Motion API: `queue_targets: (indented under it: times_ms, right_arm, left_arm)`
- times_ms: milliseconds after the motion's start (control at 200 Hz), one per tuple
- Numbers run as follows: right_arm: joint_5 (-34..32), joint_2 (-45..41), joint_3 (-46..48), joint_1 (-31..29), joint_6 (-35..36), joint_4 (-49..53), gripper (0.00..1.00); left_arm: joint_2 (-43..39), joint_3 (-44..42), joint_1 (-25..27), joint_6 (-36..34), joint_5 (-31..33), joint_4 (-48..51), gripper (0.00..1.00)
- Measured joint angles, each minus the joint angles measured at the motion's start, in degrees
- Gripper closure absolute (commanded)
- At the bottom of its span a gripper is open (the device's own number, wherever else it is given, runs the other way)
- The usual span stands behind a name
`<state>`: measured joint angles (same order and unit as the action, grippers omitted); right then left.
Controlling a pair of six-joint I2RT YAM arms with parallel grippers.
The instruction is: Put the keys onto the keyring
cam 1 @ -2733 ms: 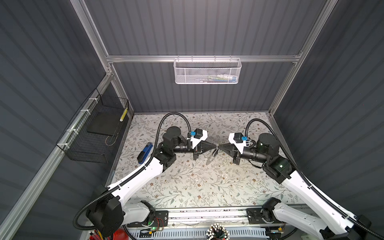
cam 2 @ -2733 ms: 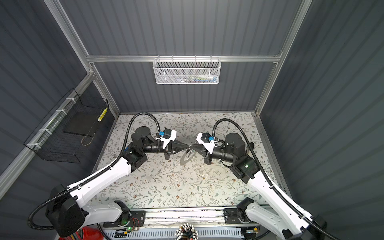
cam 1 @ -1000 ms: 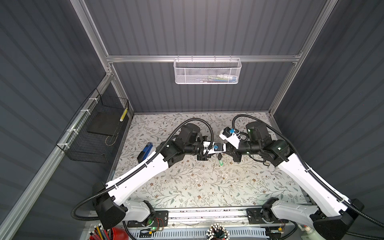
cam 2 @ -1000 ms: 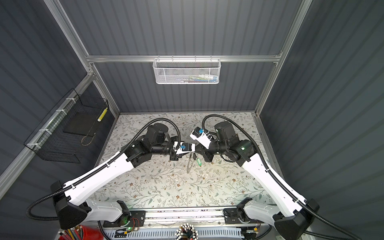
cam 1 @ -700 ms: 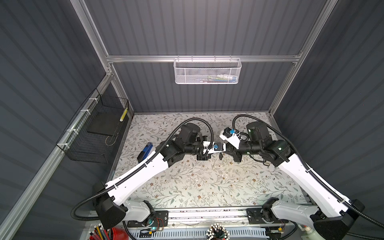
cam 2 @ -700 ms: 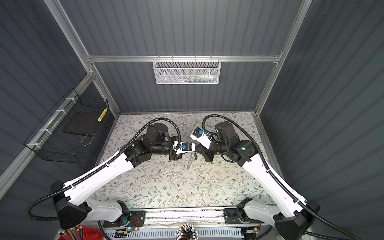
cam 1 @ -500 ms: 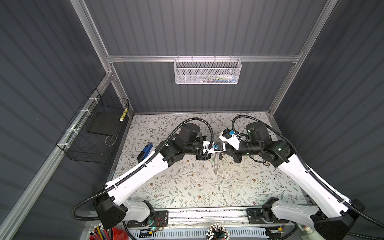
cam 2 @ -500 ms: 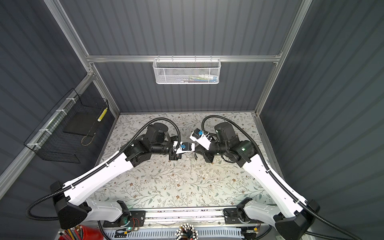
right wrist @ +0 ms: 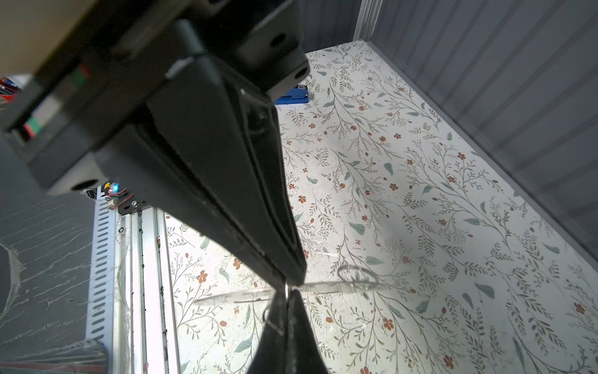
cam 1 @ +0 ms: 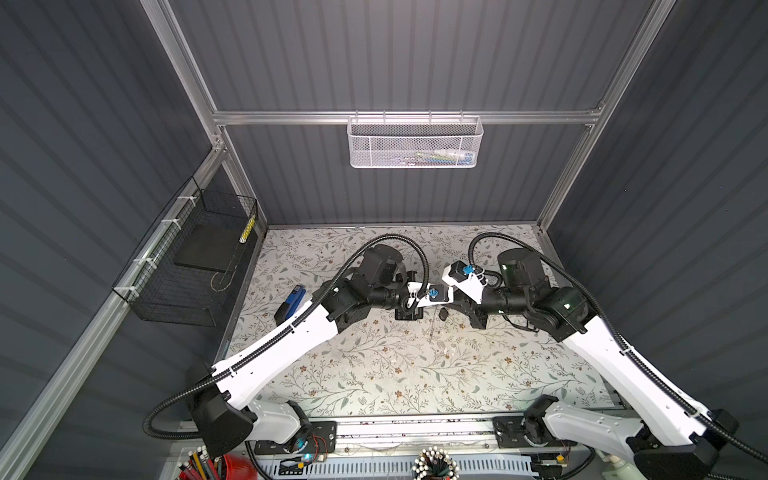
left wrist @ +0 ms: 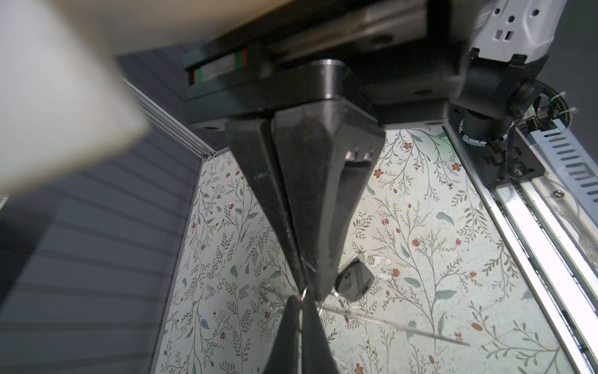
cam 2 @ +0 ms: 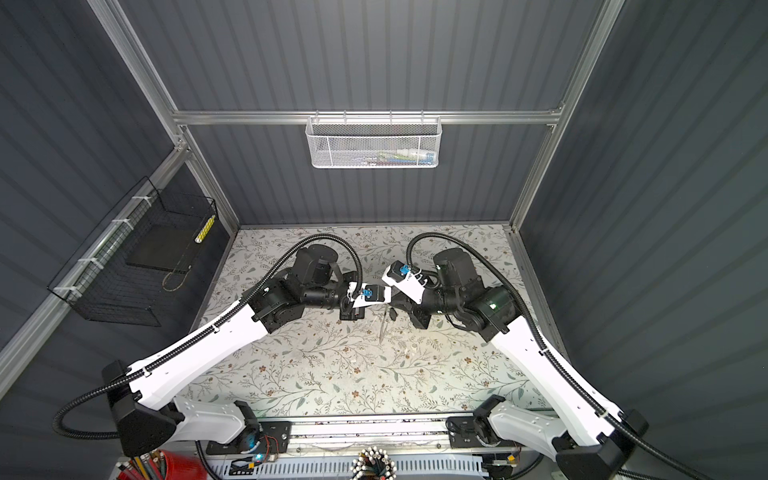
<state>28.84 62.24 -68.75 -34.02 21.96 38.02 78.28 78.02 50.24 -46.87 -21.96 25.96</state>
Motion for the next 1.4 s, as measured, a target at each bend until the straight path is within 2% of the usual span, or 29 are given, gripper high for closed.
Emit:
queue_targets:
  times_ms: [30,95,120,395,595,815,1256,1401]
  right_arm:
    - [-0.1,-0.2,0.2,0.0,0.0,-0.3,0.94]
    - [-0.3,-0.7,0.8,-0.1,-0.1,-1.0,0.76]
    - [-0.3,-1.0,1.0,-0.1,-0.1,-1.4,0.73]
    - [-3.3,-12.7,8.8,-0.6,-3.1,-10.0,0.54]
    - [-5.3,-19.3,17.4,-0.6,-8.1,-16.3,0.53]
    - [-6.5,-18.2,20.7,-1.0,-11.5,-19.0,0.53]
    - [-7.0,-12.0,20.1,-2.5,-13.4,-24.5,0.58]
    - [-5.9,-11.8,19.9,-2.8,-14.1,-26.3,0.64]
  left_arm:
    - [0.0,0.0,0.0,0.0,-0.2,0.0,1.00]
    - [0.0,0.0,0.0,0.5,-0.6,-0.1,1.00]
    - [-0.1,-0.2,0.0,0.9,-0.7,-0.3,1.00]
    - [-4.0,-8.4,-1.5,8.8,-2.6,-8.2,1.00]
    - [-8.1,-16.1,-3.6,19.3,-5.4,-20.3,1.00]
    - [-9.3,-19.6,-4.1,27.2,-7.5,-28.9,1.00]
    - [-10.2,-21.4,-4.2,31.8,-9.7,-35.1,1.00]
    - [-10.2,-22.2,-4.2,32.5,-9.6,-35.9,1.00]
